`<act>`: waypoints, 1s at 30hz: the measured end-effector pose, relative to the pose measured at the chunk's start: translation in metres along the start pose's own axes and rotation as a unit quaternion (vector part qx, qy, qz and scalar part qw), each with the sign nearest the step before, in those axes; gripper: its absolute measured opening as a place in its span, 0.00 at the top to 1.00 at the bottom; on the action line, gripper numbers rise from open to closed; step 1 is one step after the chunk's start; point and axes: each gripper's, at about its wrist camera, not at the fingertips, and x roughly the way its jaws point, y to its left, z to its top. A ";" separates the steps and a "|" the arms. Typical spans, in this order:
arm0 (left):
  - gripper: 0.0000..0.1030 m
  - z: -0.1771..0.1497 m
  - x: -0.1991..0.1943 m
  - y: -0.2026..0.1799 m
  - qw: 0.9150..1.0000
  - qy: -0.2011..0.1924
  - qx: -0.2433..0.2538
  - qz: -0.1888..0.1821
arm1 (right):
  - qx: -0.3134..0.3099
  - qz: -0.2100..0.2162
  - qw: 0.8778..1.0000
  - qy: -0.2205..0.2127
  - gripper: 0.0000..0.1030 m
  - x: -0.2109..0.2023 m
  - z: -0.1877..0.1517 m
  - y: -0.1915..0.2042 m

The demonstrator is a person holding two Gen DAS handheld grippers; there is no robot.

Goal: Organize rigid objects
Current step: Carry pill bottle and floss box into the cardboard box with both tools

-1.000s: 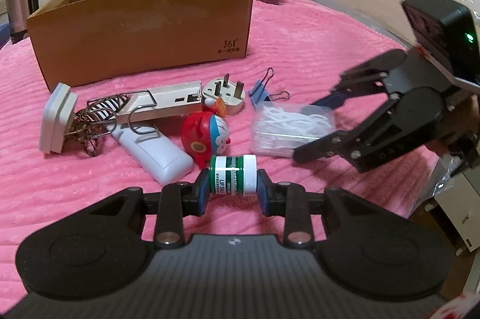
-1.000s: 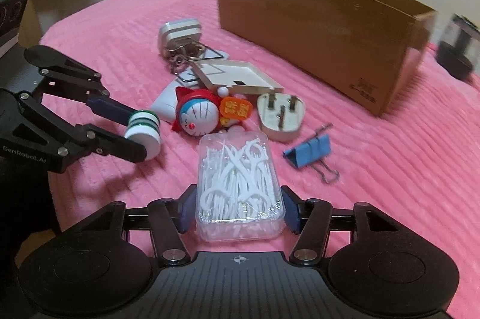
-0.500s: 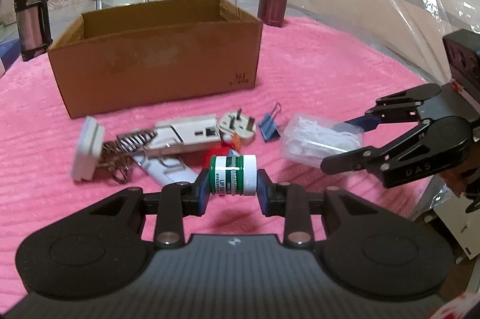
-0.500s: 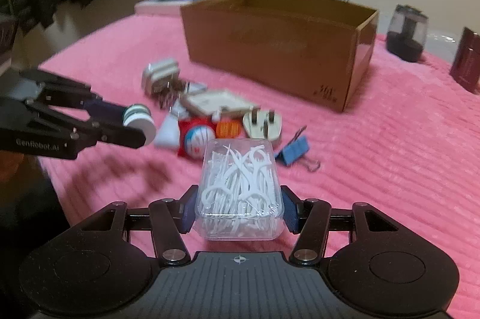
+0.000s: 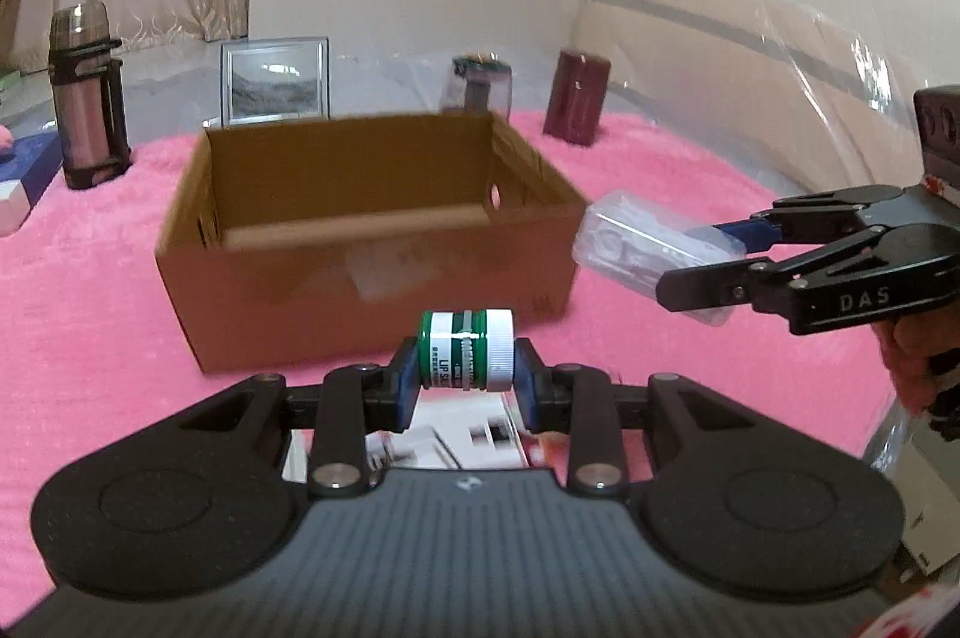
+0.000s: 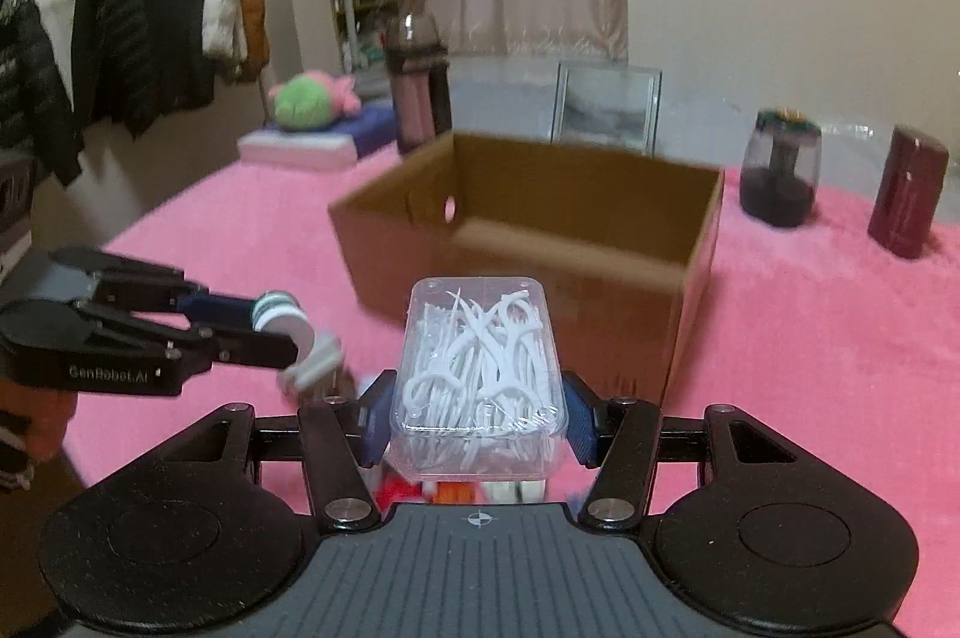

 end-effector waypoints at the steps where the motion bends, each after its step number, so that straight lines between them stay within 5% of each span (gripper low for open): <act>1: 0.74 0.010 0.002 0.005 1.000 -0.003 0.001 0.001 | -0.003 -0.003 1.000 -0.002 0.49 0.004 0.009 -0.001; 14: 0.74 0.113 0.083 0.074 0.998 0.021 0.051 0.027 | -0.041 -0.033 0.997 0.051 0.49 0.132 0.099 -0.038; 23: 0.74 0.118 0.171 0.102 0.990 0.106 0.095 0.009 | -0.083 -0.015 0.986 0.145 0.49 0.215 0.100 -0.068; 30: 0.74 0.116 0.217 0.106 0.970 0.183 0.158 -0.018 | -0.148 0.018 0.962 0.230 0.49 0.259 0.097 -0.077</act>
